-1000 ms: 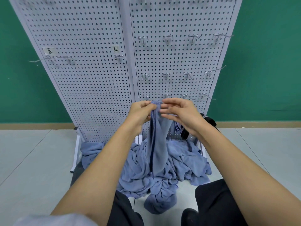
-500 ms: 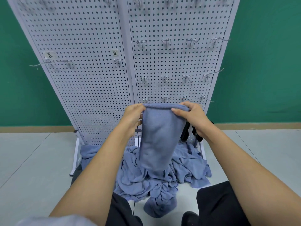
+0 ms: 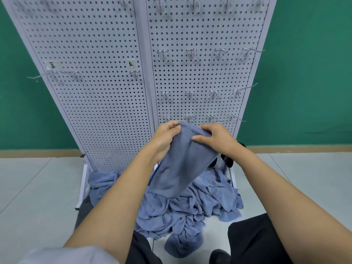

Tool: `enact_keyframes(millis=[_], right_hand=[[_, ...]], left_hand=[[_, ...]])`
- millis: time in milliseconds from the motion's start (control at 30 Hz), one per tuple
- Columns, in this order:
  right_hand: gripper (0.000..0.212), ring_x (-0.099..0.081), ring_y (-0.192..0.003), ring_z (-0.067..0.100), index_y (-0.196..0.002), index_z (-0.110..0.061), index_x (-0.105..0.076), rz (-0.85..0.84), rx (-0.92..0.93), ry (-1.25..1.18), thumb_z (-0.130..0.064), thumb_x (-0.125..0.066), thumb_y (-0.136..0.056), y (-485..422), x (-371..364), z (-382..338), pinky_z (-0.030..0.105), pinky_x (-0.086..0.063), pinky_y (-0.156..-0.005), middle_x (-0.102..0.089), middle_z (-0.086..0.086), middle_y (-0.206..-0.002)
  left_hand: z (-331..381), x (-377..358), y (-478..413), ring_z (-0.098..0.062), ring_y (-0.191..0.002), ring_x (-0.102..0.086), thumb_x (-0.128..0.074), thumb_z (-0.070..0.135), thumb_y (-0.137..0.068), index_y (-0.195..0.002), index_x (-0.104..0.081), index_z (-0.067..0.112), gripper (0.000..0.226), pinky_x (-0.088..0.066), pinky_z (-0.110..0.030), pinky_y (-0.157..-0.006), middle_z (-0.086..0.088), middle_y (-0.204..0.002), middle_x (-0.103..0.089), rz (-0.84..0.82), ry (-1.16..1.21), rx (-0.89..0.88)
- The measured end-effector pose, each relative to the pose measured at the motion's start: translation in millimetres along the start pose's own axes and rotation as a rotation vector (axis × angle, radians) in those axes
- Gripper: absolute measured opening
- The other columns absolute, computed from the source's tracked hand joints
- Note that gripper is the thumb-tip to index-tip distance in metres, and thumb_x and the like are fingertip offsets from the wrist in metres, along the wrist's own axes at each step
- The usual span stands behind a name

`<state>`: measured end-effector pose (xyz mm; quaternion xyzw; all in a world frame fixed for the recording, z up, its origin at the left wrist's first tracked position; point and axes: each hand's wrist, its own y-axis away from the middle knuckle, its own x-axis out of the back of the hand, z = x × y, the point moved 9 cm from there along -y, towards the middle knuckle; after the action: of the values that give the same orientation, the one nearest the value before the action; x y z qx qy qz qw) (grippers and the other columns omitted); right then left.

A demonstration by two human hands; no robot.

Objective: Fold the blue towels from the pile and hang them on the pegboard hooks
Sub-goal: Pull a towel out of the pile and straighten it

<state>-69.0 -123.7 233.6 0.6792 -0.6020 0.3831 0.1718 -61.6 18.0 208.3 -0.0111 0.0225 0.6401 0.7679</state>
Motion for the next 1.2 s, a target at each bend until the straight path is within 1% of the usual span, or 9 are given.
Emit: enact_keyframes(millis=[100, 267, 467, 567, 733, 833, 900, 1033, 1200], right_hand=[[0.016, -0.052, -0.067, 0.011, -0.073, -0.026, -0.061, 0.039, 0.024, -0.016, -0.034, -0.068, -0.085, -9.8, 8.4, -12.5, 0.032, -0.043, -0.067, -0.061, -0.006, -0.07], [0.03, -0.041, -0.061, 0.014, -0.073, -0.004, -0.058, 0.108, 0.019, 0.002, -0.03, -0.067, -0.086, -25.8, 29.2, -32.7, 0.03, -0.032, -0.057, -0.05, 0.003, -0.064], [0.034, -0.038, -0.054, 0.007, -0.059, -0.013, -0.05, 0.167, 0.023, -0.131, -0.024, -0.068, -0.085, -32.8, 62.9, -67.9, 0.019, -0.03, -0.05, -0.044, -0.003, -0.057], [0.027, -0.041, -0.058, 0.01, -0.07, -0.007, -0.055, 0.23, 0.06, -0.252, -0.025, -0.069, -0.085, -33.0, 86.8, -92.8, 0.018, -0.033, -0.051, -0.046, 0.003, -0.064], [0.024, -0.048, -0.064, 0.01, -0.076, -0.004, -0.057, 0.309, 0.127, -0.51, -0.022, -0.067, -0.088, -28.8, 119.8, -104.7, 0.018, -0.04, -0.056, -0.049, 0.002, -0.069], [0.03, -0.052, -0.073, 0.015, -0.085, 0.005, -0.058, 0.352, 0.043, -0.635, -0.024, -0.066, -0.089, -25.0, 118.1, -68.3, 0.027, -0.043, -0.062, -0.053, 0.011, -0.078], [0.026, -0.052, -0.071, 0.015, -0.08, -0.003, -0.056, 0.371, -0.066, -0.701, -0.026, -0.067, -0.089, -21.4, 105.5, -32.4, 0.026, -0.043, -0.06, -0.054, 0.01, -0.076], [0.033, -0.045, -0.077, 0.02, -0.09, -0.013, -0.054, 0.334, -0.295, -0.673, -0.041, -0.069, -0.081, -14.0, 65.8, 37.2, 0.035, -0.037, -0.067, -0.046, 0.011, -0.083], [0.022, -0.062, -0.079, 0.017, -0.087, -0.002, -0.063, 0.117, -0.588, -0.779, -0.024, -0.066, -0.089, 5.1, 6.2, 85.7, 0.026, -0.054, -0.065, -0.067, 0.009, -0.093]], left_hand=[[-5.1, 19.9, -4.5, -0.007, -0.075, -0.061, -0.048, 0.015, -0.1, -0.113, -0.063, 0.015, 0.02, -0.049, -0.021, -0.069, 0.004, -0.089, -0.067, 0.106, 0.021, 0.009], [-26.2, 36.8, -2.4, -0.014, -0.101, -0.058, -0.061, 0.025, -0.093, -0.122, -0.056, 0.022, 0.03, -0.047, -0.033, -0.095, -0.001, -0.12, -0.061, 0.14, 0.068, 0.106], [-64.5, 48.4, 7.6, -0.014, -0.085, -0.056, -0.069, 0.024, -0.087, -0.132, -0.051, 0.018, 0.049, -0.051, -0.032, -0.084, -0.004, -0.112, -0.062, 0.186, 0.074, 0.297], [-79.8, 51.5, 16.1, -0.018, -0.087, -0.055, -0.072, 0.03, -0.084, -0.133, -0.05, 0.012, 0.056, -0.053, -0.033, -0.077, -0.004, -0.108, -0.059, 0.174, 0.113, 0.387], [-90.3, 45.9, 30.2, -0.03, -0.093, -0.062, -0.073, 0.039, -0.078, -0.114, -0.06, 0.007, 0.05, -0.055, -0.045, -0.083, -0.014, -0.109, -0.063, 0.078, 0.522, 0.515], [-92.7, 53.9, 33.3, -0.024, -0.068, -0.065, -0.074, 0.04, -0.077, -0.099, -0.063, 0.013, 0.037, -0.053, -0.034, -0.066, -0.009, -0.083, -0.068, 0.083, 0.604, 0.552], [-91.3, 63.4, 34.3, -0.02, -0.054, -0.062, -0.067, 0.039, -0.081, -0.089, -0.064, 0.017, 0.024, -0.049, -0.028, -0.059, -0.004, -0.069, -0.067, 0.076, 0.521, 0.548], [-87.0, 96.3, 36.9, -0.021, -0.056, -0.067, -0.067, 0.029, -0.079, -0.084, -0.071, 0.013, 0.018, -0.055, -0.028, -0.048, -0.005, -0.073, -0.07, 0.139, 0.532, 0.501], [-82.9, 139.1, 42.1, -0.016, -0.053, -0.066, -0.06, 0.023, -0.09, -0.094, -0.066, 0.009, 0.015, -0.054, -0.024, -0.046, -0.006, -0.068, -0.07, 0.22, 0.469, 0.475]])
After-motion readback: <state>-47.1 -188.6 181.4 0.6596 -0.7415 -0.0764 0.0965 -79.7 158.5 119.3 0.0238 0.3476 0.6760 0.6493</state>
